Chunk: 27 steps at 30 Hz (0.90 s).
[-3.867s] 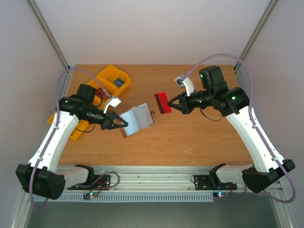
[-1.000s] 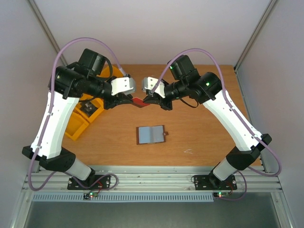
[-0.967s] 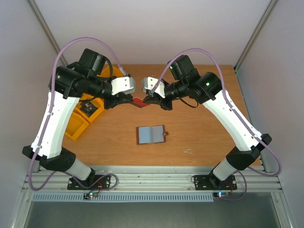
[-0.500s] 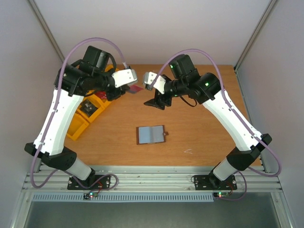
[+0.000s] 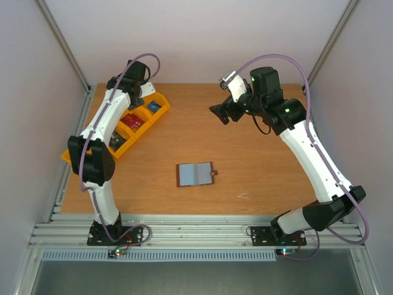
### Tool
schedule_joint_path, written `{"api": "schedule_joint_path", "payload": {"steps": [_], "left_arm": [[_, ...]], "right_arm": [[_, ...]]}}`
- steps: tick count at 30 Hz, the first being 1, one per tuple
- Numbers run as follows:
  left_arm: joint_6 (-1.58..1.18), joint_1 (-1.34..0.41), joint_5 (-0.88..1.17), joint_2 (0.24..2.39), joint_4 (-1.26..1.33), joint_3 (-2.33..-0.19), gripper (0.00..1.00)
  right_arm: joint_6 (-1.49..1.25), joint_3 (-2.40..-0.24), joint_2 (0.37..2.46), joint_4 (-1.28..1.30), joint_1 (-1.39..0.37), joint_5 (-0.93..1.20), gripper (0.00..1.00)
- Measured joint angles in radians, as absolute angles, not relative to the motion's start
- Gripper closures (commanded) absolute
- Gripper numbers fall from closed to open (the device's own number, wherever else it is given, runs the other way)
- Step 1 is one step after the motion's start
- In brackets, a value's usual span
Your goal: Take the credit cards out of the card holder
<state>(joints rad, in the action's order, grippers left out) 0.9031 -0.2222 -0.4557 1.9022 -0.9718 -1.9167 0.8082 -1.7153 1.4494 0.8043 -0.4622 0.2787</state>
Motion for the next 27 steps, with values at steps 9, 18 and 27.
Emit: {"api": "schedule_joint_path", "payload": {"steps": [9, 18, 27], "left_arm": [[0.841, -0.176, -0.461, 2.090, -0.990, -1.971, 1.00], [0.873, -0.149, -0.462, 2.098, -0.879, -1.818, 1.00], [0.945, -0.144, -0.480, 2.110, -0.691, -1.734, 1.00]], "right_arm": [[0.799, -1.716, 1.479, 0.794, -0.447, 0.262, 0.01], [0.789, -1.716, 1.497, 0.794, -0.444, 0.263, 0.01], [0.785, -1.726, 1.497, 0.797, -0.443, 0.294, 0.02]]}}
